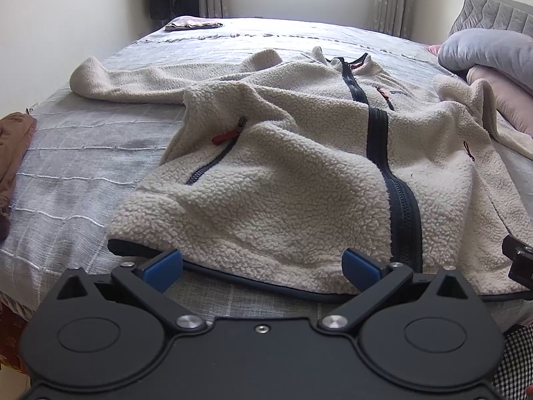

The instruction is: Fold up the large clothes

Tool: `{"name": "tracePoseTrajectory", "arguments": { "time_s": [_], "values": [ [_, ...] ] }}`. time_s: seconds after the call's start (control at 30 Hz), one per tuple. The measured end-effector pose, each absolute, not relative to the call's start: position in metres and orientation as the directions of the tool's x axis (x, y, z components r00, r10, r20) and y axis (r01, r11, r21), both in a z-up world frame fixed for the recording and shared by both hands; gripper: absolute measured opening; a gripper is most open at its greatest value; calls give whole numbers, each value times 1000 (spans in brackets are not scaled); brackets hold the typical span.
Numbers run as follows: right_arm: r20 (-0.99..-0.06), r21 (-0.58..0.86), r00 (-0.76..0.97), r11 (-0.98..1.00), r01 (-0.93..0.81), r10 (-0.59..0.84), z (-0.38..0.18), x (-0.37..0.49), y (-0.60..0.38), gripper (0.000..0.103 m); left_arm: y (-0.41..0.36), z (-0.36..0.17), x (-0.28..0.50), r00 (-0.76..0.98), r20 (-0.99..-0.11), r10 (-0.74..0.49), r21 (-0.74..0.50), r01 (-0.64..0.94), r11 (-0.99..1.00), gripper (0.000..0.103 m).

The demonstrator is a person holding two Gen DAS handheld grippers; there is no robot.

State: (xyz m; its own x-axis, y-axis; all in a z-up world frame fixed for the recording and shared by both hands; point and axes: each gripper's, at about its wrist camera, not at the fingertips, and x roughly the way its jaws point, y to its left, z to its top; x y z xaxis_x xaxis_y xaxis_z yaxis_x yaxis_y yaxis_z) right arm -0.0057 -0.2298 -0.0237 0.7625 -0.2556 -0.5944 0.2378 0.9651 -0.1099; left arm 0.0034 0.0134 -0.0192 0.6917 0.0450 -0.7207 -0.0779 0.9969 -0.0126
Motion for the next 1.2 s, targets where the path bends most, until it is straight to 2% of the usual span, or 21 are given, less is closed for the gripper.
{"name": "tracePoseTrajectory", "arguments": {
  "time_s": [0.7,0.8,0.87,0.97,1.03,1.13,1.2],
  "values": [
    [-595,-109,765,968,224,-245,-27,-3,-233,103,14,-22,4,709,-705,28,-22,-60,998,103],
    [-598,-84,786,988,131,-155,-27,6,-239,103,23,-24,7,752,-656,-70,-26,69,997,103],
    [-641,-25,765,998,57,-60,-25,16,-253,103,33,-25,16,725,-680,-114,6,161,987,103],
    [-690,29,724,1000,4,17,-26,24,-280,103,64,-21,29,700,-702,-133,29,215,976,103],
    [-730,39,683,999,-4,32,-30,27,-302,103,92,-18,38,697,-706,-123,23,197,980,103],
    [-770,130,632,991,25,85,-41,29,-339,103,137,-23,56,664,-735,-139,-65,135,989,103],
    [-760,273,623,961,49,184,-53,29,-364,103,165,-32,69,628,-750,-209,-187,102,977,101]
  ]
}}
